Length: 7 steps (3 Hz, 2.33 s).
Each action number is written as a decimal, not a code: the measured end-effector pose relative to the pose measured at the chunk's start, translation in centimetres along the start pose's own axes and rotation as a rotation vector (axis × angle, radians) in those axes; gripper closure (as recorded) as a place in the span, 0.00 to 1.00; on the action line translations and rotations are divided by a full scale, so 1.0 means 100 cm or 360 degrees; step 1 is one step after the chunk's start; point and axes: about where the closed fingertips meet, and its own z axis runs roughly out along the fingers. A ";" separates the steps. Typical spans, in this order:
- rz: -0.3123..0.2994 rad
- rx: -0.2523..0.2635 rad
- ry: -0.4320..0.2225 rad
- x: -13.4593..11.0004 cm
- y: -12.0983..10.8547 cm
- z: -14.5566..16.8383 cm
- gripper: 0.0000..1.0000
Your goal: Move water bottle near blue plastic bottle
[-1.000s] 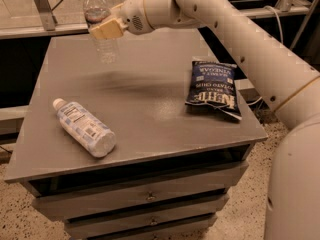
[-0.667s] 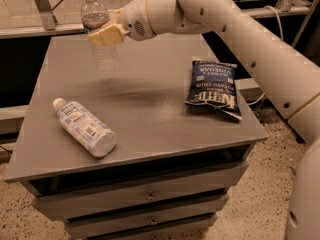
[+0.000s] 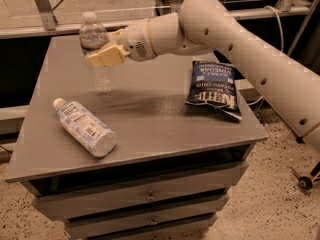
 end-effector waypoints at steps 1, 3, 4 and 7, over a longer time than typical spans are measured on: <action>0.0025 -0.0053 -0.0015 0.007 0.015 0.007 1.00; 0.0041 -0.0183 -0.0061 0.006 0.046 0.023 0.75; 0.0049 -0.0210 -0.0063 0.010 0.053 0.026 0.53; 0.0051 -0.0231 -0.0073 0.024 0.060 0.025 0.00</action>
Offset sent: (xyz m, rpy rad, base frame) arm -0.0395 0.0249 -0.0076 0.0614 0.0506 0.0877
